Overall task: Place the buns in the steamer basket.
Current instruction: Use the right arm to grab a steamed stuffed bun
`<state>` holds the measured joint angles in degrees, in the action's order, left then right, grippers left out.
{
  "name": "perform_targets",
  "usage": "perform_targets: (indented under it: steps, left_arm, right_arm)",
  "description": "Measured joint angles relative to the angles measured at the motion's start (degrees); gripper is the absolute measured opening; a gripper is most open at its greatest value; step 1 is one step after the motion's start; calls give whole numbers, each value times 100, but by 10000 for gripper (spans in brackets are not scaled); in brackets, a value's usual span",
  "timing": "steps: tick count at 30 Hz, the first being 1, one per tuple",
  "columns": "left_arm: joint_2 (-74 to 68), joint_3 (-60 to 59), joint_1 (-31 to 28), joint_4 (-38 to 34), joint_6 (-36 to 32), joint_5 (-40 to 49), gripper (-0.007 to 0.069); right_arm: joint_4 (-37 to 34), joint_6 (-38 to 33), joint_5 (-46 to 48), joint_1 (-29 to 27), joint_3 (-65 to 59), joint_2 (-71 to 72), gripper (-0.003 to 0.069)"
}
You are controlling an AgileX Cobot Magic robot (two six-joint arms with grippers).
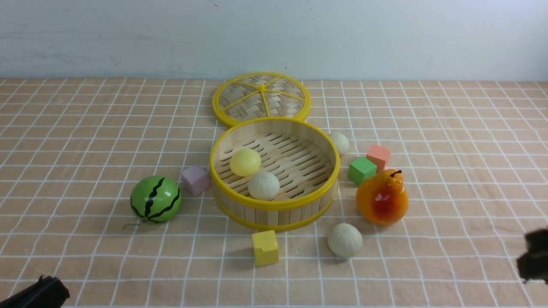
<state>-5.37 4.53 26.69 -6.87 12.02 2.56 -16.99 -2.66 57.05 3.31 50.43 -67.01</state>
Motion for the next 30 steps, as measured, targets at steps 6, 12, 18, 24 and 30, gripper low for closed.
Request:
perform_targets:
  steps: [6,12,18,24,30]
  left_arm:
    - [0,0,0,0,0,0,-13]
    - [0,0,0,0,0,0,-13]
    - [0,0,0,0,0,0,-13]
    - [0,0,0,0,0,0,-10]
    - [0,0,0,0,0,0,-5]
  right_arm:
    - [101,-48,-73,1277,1424,-2153,241]
    - [838,266,-84,2227,2682,-3335,241]
    - [943,332,-148,2428,3190,-4021,241]
    - [835,266,-530,2428,3197,-4296,241]
    - [863,266,-869,2351,3197,-4400,241]
